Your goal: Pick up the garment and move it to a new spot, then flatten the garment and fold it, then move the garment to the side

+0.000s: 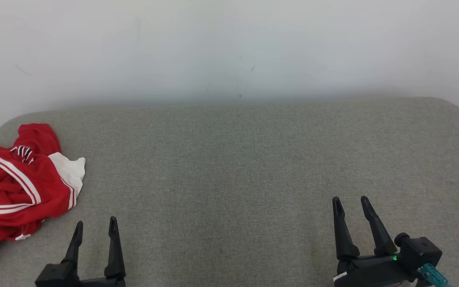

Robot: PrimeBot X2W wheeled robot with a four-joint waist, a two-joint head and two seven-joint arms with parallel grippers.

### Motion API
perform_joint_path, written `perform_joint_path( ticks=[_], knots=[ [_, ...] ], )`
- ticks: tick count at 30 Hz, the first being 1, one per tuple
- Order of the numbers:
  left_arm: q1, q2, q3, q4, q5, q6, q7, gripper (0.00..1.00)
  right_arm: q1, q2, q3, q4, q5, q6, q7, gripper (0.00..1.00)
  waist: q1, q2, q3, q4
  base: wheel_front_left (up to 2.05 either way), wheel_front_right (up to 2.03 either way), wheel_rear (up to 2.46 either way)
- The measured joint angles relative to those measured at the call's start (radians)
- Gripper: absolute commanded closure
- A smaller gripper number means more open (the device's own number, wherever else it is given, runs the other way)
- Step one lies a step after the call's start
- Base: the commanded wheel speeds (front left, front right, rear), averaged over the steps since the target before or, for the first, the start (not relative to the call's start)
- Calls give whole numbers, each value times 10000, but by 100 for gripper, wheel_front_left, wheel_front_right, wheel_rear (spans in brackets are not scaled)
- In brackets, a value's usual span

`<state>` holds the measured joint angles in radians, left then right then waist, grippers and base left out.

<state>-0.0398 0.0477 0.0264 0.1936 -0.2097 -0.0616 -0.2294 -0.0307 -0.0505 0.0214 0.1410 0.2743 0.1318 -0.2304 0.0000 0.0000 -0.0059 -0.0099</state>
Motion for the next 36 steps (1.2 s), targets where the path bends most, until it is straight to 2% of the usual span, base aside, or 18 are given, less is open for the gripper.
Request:
perform_joint_path(
  ticks=[16,36],
  knots=[
    [2,10,27,265,918,13,-326,0,40,-2,-29,107,-1108,0,-314,0,0,0,-64,-16,0,0,0],
    [7,10,96,451,857,84,-332,0,50,-2,-213,389,-1072,0,-337,0,0,0,-130,22,0,0,0]
  ],
)
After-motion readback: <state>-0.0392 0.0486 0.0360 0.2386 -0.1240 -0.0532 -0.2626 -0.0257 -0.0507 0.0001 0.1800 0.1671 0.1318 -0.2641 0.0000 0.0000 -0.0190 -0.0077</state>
